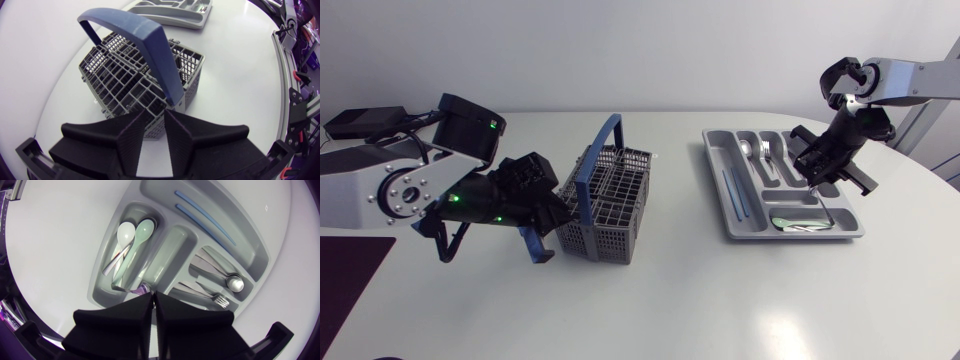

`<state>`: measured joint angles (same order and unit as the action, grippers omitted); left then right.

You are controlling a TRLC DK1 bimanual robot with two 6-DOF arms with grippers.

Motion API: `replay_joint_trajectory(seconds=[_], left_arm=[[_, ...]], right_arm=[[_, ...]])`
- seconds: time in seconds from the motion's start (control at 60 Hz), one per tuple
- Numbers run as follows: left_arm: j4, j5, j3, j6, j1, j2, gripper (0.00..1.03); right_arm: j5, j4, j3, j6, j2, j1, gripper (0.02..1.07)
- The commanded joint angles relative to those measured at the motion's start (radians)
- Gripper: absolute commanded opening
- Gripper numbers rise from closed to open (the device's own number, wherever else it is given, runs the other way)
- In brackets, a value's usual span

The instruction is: Unload the cutlery basket into the drawer organizer.

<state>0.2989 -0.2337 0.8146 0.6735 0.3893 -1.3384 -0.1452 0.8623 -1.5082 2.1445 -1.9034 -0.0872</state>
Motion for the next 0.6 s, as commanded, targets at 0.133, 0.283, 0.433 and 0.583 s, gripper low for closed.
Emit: replay_joint_trajectory(seconds=[0.133,0.283,0.433,0.583], left_arm=[[-0.01,0.0,-0.005,-0.015,0.006,-0.015,0.28],[-0.018,0.0,-0.011,-0.018,0.008,-0.013,0.28],[-0.018,0.0,-0.008,-0.022,0.013,-0.013,0.28],[-0.018,0.002,0.005,-0.028,0.019,-0.016,0.28]], right_arm=[[0.001,0.018,-0.026,0.035,0.027,-0.002,0.08],[-0.001,0.018,-0.023,0.035,0.014,-0.008,0.08],[-0.008,0.017,0.025,0.035,0.012,-0.016,0.08],[-0.016,-0.029,0.131,0.034,0.043,-0.006,0.08]])
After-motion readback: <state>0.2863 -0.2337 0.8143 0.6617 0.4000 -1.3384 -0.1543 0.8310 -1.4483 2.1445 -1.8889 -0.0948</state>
